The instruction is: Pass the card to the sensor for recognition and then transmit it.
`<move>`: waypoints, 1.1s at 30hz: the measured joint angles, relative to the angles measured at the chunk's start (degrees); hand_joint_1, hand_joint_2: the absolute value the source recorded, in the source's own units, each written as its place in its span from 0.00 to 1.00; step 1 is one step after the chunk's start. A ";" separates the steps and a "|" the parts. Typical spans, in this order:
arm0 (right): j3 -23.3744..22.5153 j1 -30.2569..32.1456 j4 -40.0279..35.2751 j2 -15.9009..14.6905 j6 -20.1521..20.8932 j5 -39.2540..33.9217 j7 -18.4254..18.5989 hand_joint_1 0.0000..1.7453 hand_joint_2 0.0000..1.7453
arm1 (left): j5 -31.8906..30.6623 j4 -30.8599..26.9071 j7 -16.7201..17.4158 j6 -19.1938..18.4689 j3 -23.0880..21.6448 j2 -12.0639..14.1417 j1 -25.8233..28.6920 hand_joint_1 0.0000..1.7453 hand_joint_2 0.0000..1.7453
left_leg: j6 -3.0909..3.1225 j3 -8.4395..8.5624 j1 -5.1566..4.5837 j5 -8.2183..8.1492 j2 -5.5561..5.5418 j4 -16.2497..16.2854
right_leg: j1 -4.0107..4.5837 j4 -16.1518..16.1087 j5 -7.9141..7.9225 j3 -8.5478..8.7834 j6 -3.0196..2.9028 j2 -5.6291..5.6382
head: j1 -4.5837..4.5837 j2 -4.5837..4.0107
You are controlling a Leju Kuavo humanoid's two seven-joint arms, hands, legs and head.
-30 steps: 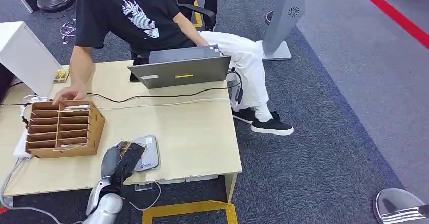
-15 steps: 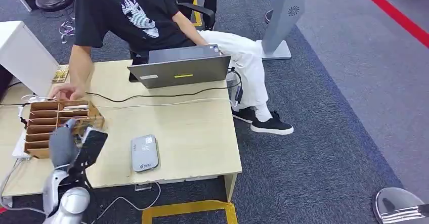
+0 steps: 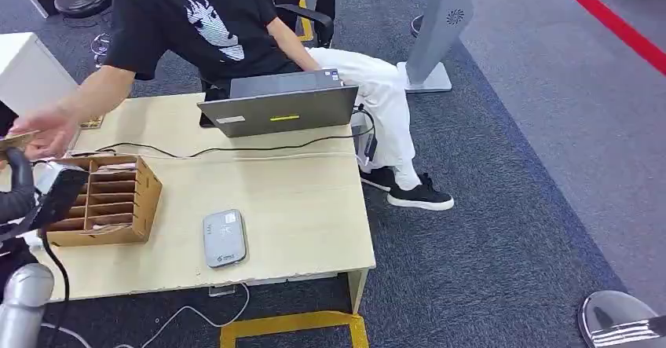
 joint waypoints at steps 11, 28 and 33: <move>0.09 0.09 0.00 0.00 -0.02 -0.02 -0.92 0.00 1.00 | -10.64 5.68 -4.04 4.50 13.16 3.83 0.36 1.00 1.00 | 0.00 -0.08 0.02 -0.01 0.04 -0.01 | 0.00 0.00 -0.01 -0.09 -0.01 0.03 | 0.02 0.00; 0.11 0.22 0.04 0.00 -0.11 -0.70 -1.59 0.00 1.00 | -15.24 5.70 -12.37 4.61 25.36 -0.13 0.43 0.00 1.00 | -0.09 -0.08 0.00 -0.18 0.79 0.00 | -0.01 0.00 0.04 -0.36 -0.01 0.90 | 0.02 0.00; 0.11 0.17 0.07 0.00 -0.11 -0.83 -1.73 0.00 1.00 | -14.56 4.87 -13.70 4.65 28.25 -2.09 0.03 0.00 1.00 | -0.07 -0.11 0.01 -0.27 0.52 0.00 | -0.01 -0.01 -0.07 -0.35 -0.04 0.64 | 0.02 0.00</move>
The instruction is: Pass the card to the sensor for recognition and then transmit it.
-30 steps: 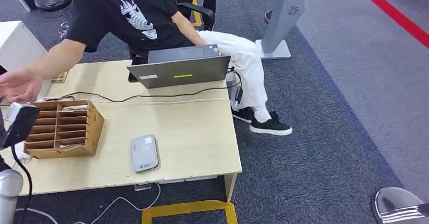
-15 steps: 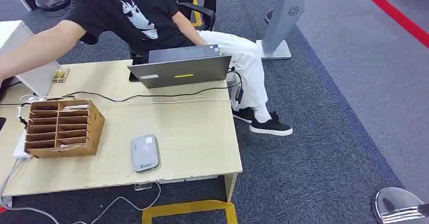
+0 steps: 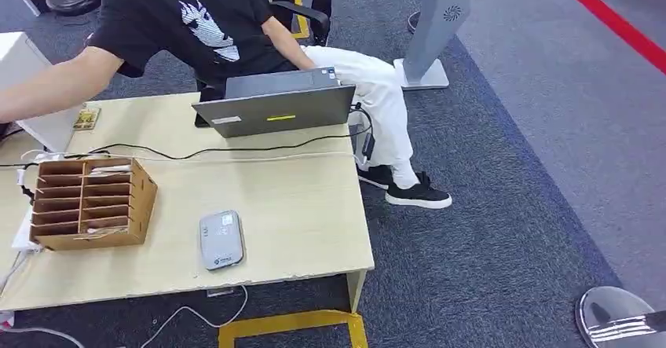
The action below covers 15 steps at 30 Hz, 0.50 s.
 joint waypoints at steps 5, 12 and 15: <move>0.00 -0.02 0.00 0.07 -0.11 -0.50 0.26 0.00 1.00 | 6.43 1.82 4.05 0.00 -0.11 -1.09 -1.04 0.00 1.00 | -0.02 0.01 0.00 0.03 -0.05 0.00 | 0.00 0.00 0.03 0.03 -0.01 -0.12 | -0.02 0.00; 0.20 -0.12 -0.02 0.15 -1.12 -0.35 2.89 0.00 1.00 | 14.51 0.74 12.31 -2.12 -9.56 -0.46 -0.79 0.00 1.00 | 0.00 0.01 0.01 0.14 -0.21 0.00 | 0.00 0.00 0.07 0.13 0.04 -0.29 | 0.00 0.00; 0.44 -0.02 0.00 0.20 -1.22 -0.22 3.45 0.00 1.00 | 16.37 -2.63 13.33 -5.12 -13.19 0.24 0.14 0.00 1.00 | 0.00 0.01 -0.02 0.14 -0.21 0.00 | 0.00 0.00 0.07 0.14 0.04 -0.29 | 0.00 0.00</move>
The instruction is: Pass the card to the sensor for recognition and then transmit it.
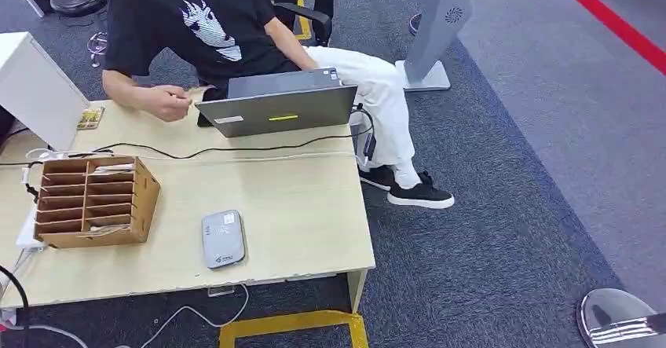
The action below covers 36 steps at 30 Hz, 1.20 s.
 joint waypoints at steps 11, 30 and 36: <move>1.18 -0.80 0.00 0.74 -3.67 -2.31 -0.30 0.00 1.00 | -0.74 -25.33 3.78 -13.11 -7.82 4.28 11.43 0.00 1.00 | -0.01 -0.04 0.01 -0.04 0.05 -0.02 | 0.00 -0.01 -0.02 -0.06 0.00 0.05 | -0.02 0.00; 1.16 -0.39 0.02 0.79 -3.23 -7.72 -0.81 0.00 1.00 | -3.52 -41.74 11.63 -29.15 -5.33 15.67 37.58 0.00 1.00 | -0.07 -0.04 0.04 -0.08 -0.12 -0.05 | 0.01 0.00 -0.14 0.02 -0.06 -0.11 | -0.04 0.00; 1.16 -0.41 0.02 0.83 -2.99 -8.81 -0.72 0.00 1.00 | -5.25 -42.05 13.31 -29.87 -4.93 15.63 39.95 0.00 1.00 | -0.06 -0.05 0.04 -0.07 -0.13 -0.04 | 0.01 -0.01 -0.13 0.03 -0.06 -0.13 | -0.02 0.00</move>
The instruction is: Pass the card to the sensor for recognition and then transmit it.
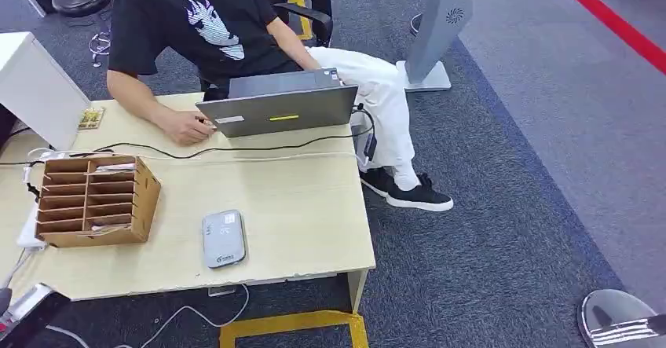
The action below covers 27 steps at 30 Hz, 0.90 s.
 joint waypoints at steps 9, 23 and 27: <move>0.04 -0.47 -0.02 0.00 1.09 -1.51 -0.94 0.00 1.00 | -0.43 11.16 -2.18 -0.67 -0.20 -1.18 -4.23 0.00 1.00 | -0.01 0.04 0.03 0.03 -0.03 0.00 | 0.01 0.01 0.00 0.01 -0.01 -0.06 | -0.02 0.00; 1.55 -0.95 -0.02 0.00 1.40 -2.71 -2.86 0.00 1.00 | -3.78 30.52 -5.46 9.53 -2.38 -7.87 -16.25 0.00 1.00 | 0.02 0.05 -0.03 0.04 -0.01 0.02 | 0.00 -0.01 0.05 0.02 0.03 -0.03 | -0.04 0.00; 1.73 -0.90 -0.02 0.00 1.66 -2.84 -2.93 0.00 1.00 | -4.28 32.55 -5.46 9.73 -2.89 -8.81 -17.72 0.00 1.00 | 0.02 0.05 -0.03 0.04 -0.02 0.02 | 0.00 -0.01 0.05 0.01 0.03 -0.04 | -0.04 0.00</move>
